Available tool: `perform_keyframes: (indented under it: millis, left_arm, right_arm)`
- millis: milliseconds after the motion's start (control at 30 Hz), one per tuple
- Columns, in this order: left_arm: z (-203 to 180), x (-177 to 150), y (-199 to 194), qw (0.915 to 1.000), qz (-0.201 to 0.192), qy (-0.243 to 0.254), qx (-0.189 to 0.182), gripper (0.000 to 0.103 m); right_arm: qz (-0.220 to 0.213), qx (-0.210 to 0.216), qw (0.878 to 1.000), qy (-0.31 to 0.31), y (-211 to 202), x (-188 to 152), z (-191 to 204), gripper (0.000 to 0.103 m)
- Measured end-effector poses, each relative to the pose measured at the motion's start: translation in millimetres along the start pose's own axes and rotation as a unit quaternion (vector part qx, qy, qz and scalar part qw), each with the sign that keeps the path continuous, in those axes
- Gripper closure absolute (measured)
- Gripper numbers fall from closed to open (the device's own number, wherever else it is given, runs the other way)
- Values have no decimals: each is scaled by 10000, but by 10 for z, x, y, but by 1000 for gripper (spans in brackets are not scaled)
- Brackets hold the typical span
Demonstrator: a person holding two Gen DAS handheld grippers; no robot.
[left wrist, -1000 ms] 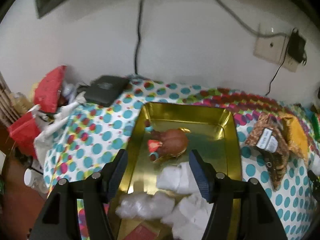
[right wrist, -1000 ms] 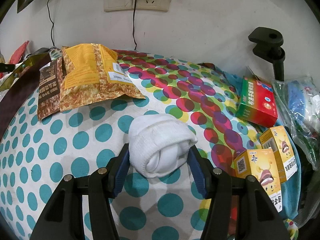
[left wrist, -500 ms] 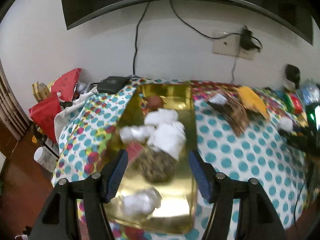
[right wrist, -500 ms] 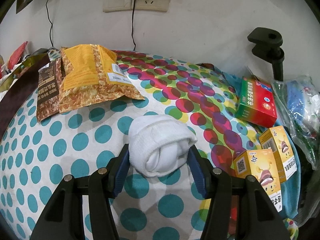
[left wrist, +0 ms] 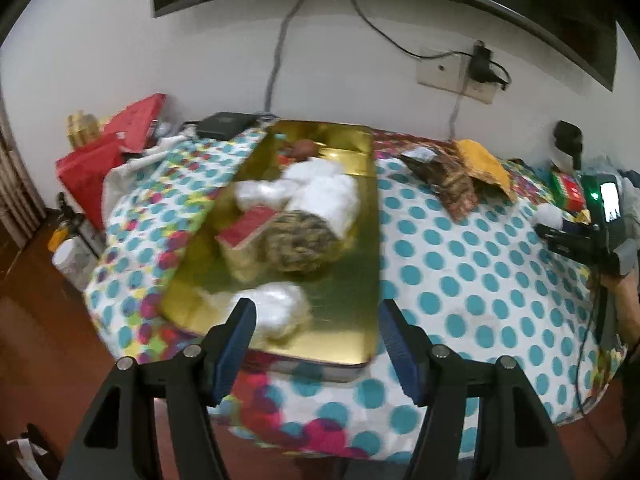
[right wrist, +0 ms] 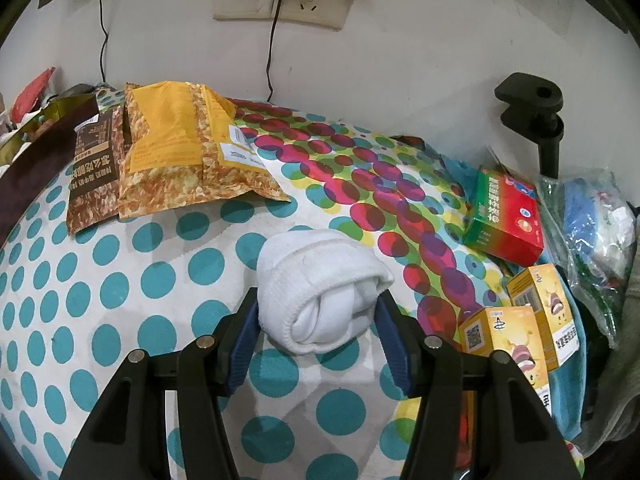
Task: Organize objects
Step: 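Lift the left gripper away from the gold tray, then carry the white sock roll into the gold tray and open the right gripper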
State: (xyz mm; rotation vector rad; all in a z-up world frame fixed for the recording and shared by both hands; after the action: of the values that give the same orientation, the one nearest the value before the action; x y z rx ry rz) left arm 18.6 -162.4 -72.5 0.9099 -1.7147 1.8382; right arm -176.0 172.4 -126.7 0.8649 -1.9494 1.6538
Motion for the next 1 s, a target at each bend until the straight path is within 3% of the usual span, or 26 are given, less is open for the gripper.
perform_keyframes:
  millis: [300,433,600,733,900,1000]
  left_arm:
    - [619,-60,-197,9978,-253,-411,446,38]
    - [862,-123,-274,9964,-368,-517,569,38]
    - [1140,-190,-250,9932,-292,-956,601,38]
    - [1266,-205,-296,9909,-389,-1183,515,38]
    - [1387,-207,-356,9906,-508,-1082,660,38]
    - [1489,-223,-364,9890,-557,-1222,624,38]
  right_arm:
    - [-238,-220,9994,-139,-69,20,-125,51]
    - [-371,207,9989,220,-268,142,-29,51]
    - [-887,1090,9893,-383,-851,493,781,51]
    - [-892,1838,9738,-997,-1157,613,1580,51]
    - [-521,2545,9527,-1577,-1464,339,2379,51]
    - [-263,2613,9457,-1916,-1476,129,2619,51]
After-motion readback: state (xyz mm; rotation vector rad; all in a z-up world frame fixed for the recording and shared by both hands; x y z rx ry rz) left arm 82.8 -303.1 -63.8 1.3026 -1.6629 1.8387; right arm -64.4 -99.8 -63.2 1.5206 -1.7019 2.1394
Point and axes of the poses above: each gripper's, at about its wrist camera, not at the fingertips, and y roughly the way its jaws point, z to its left, x to its top, the point moved 6 cm from there along y, roughly the way its jaws point, and after that the axes turned 5 degrees about -z, right-handed, at the moved point
